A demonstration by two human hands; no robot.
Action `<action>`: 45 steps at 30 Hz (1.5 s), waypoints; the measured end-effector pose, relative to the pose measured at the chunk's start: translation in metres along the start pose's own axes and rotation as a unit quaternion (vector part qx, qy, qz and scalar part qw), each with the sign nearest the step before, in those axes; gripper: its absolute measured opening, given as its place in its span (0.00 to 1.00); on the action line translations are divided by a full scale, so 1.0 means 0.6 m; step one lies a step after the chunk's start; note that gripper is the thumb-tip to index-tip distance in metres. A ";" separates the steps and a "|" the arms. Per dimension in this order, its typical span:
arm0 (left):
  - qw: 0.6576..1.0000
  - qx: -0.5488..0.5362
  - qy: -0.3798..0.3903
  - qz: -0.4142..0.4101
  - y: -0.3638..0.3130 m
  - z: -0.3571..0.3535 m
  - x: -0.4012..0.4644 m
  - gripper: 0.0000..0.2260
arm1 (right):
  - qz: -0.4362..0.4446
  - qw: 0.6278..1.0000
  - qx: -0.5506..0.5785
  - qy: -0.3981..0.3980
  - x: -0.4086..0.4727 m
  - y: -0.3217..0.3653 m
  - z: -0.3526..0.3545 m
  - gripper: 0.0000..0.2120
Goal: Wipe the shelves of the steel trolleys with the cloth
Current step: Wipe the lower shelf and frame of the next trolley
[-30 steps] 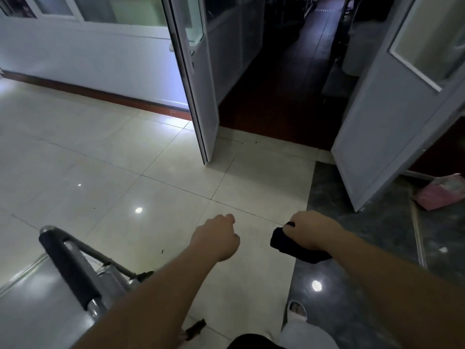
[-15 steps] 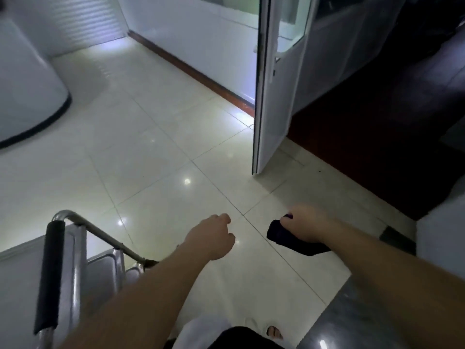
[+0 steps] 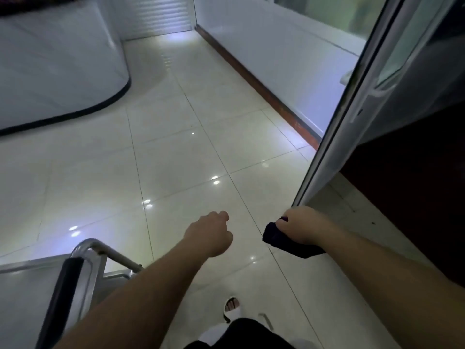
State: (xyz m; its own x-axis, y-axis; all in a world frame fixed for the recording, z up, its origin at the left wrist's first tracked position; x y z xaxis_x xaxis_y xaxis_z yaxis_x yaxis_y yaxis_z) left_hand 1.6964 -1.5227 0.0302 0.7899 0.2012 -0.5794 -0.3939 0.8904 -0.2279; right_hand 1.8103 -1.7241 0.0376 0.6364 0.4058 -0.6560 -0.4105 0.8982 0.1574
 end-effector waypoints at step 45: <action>0.878 -0.293 -0.078 0.370 0.731 0.456 0.421 0.21 | 0.397 0.856 -0.313 0.108 0.750 0.963 0.447 0.19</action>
State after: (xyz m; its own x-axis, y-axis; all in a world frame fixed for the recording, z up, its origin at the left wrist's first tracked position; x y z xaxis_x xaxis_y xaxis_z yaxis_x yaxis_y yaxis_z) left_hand 1.8515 -0.9696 -0.0021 0.2521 0.7301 -0.6352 -0.9648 0.1383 -0.2239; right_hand 2.0345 -0.9770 0.0317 -0.1137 0.7447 -0.6576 -0.9701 0.0596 0.2353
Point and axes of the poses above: each hand's wrist, its own x-axis towards the middle knuckle, its own z-axis out of the back of the hand, y = z × x, the point moved 7 cm from there along x, towards the middle knuckle, and after that the axes turned 9 degrees about y, right-handed, at the moved point
